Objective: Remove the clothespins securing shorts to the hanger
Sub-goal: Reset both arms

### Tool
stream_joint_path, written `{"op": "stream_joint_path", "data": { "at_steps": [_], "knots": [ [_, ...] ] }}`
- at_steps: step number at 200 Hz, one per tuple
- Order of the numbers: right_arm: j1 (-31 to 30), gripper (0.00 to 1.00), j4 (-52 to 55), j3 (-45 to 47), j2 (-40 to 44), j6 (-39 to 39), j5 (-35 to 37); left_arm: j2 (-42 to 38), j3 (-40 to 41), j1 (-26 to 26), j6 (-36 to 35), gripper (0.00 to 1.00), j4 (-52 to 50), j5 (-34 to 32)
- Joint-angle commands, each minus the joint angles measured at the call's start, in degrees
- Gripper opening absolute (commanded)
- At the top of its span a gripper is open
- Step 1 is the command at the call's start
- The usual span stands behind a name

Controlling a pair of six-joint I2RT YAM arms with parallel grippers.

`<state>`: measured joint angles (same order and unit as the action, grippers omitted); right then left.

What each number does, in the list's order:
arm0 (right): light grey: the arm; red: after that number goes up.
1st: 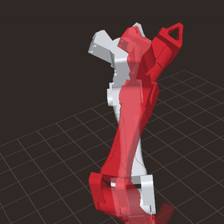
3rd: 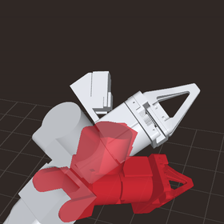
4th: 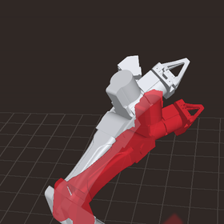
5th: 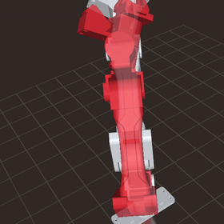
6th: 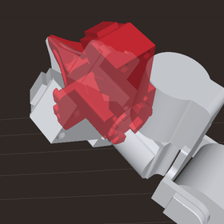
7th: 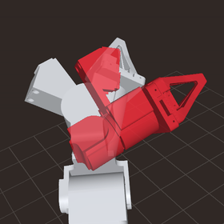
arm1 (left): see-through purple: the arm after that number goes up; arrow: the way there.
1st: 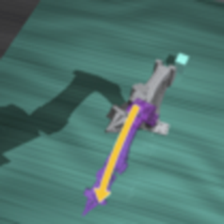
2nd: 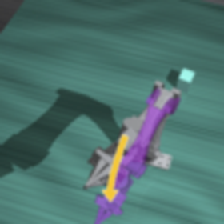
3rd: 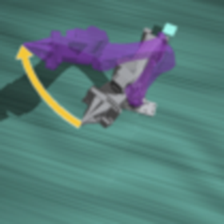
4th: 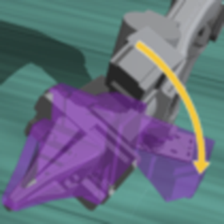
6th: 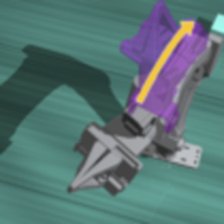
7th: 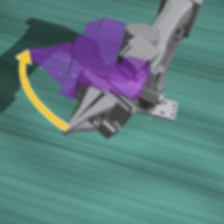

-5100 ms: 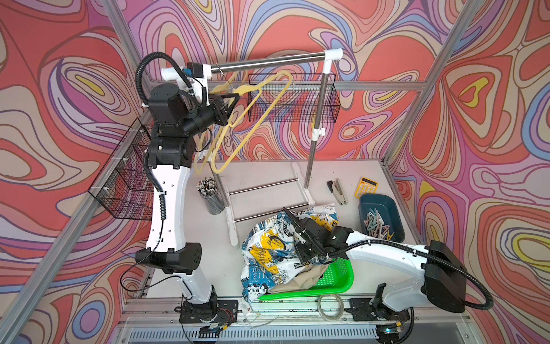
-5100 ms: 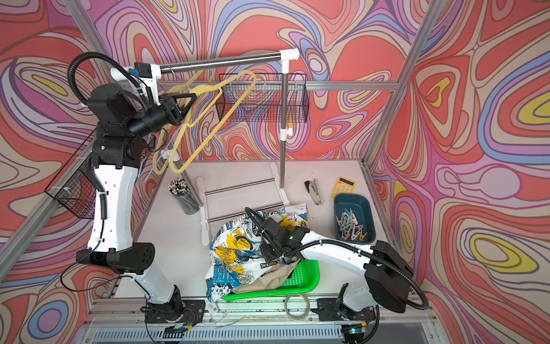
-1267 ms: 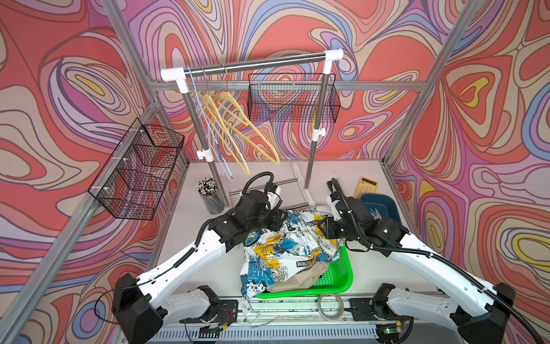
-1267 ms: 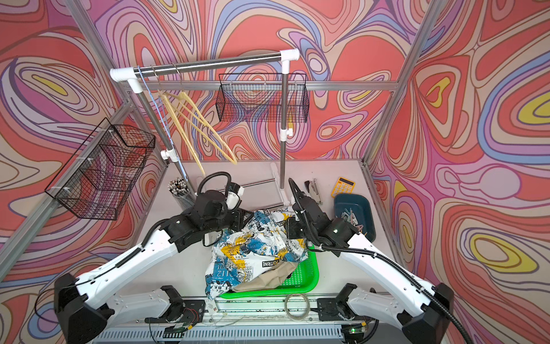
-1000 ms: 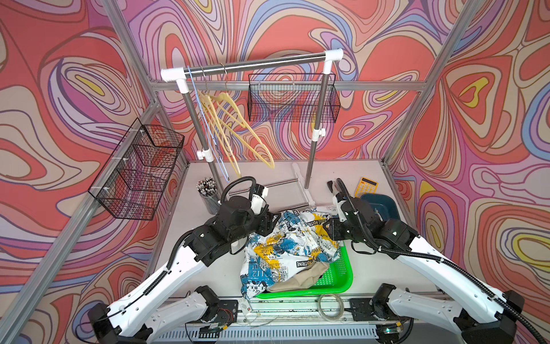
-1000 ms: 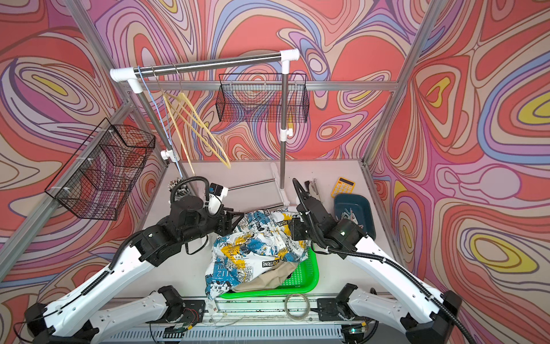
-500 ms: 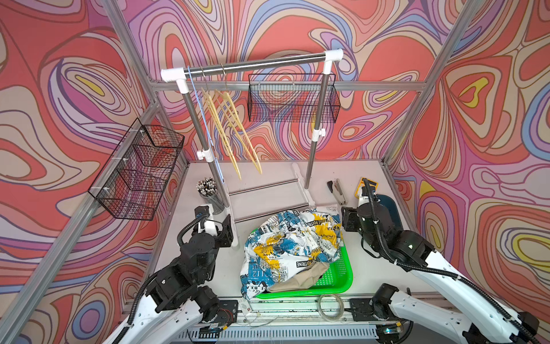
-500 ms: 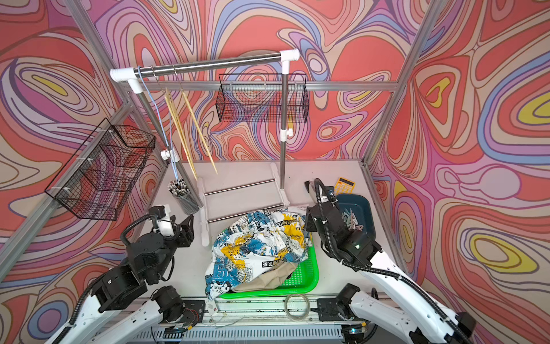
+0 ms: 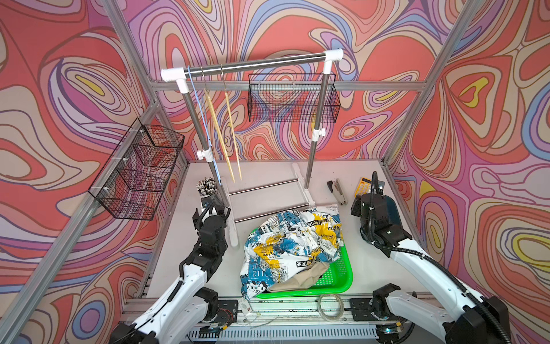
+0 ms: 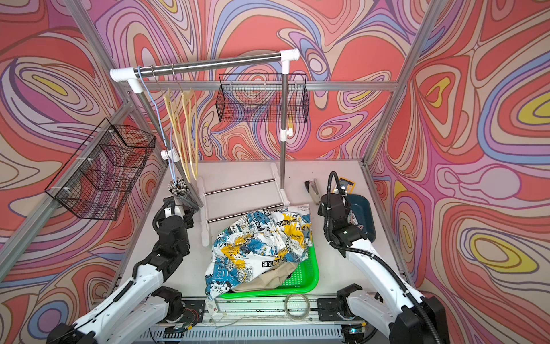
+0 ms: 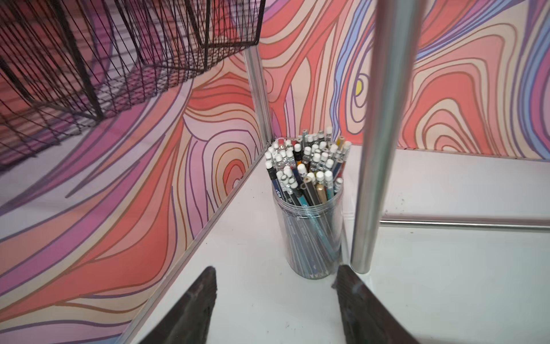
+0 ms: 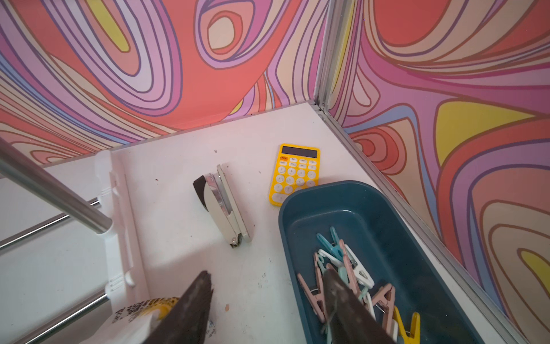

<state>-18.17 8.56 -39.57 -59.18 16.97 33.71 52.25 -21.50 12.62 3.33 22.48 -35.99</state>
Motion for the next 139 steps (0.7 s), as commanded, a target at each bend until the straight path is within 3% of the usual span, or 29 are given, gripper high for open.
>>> {"op": "stream_joint_path", "data": {
  "at_steps": [1, 37, 68, 104, 139],
  "knots": [
    [2.49, 0.62, -6.57, 2.9, 0.03, -3.21, 0.81, 6.62, 3.37, -6.96, 4.78, 0.65, 12.63, 15.13],
    [6.11, 0.64, -7.82, 4.66, 0.64, -4.11, -0.92, 15.19, 5.19, -8.49, 2.41, 0.7, 22.04, 20.34],
    [9.79, 0.65, -10.36, 6.17, -0.57, -3.31, -3.29, 18.12, 1.09, -10.36, 1.59, 0.68, 19.11, 27.01],
    [12.46, 0.64, -12.18, 6.01, -4.19, -3.76, -5.5, 16.79, 0.67, -10.69, 1.42, 0.65, 13.31, 27.15],
    [14.47, 0.64, -15.75, 6.41, -7.81, -4.06, -6.9, 24.72, 3.65, -10.96, -0.56, 0.73, 24.63, 26.31]
  ]
}}
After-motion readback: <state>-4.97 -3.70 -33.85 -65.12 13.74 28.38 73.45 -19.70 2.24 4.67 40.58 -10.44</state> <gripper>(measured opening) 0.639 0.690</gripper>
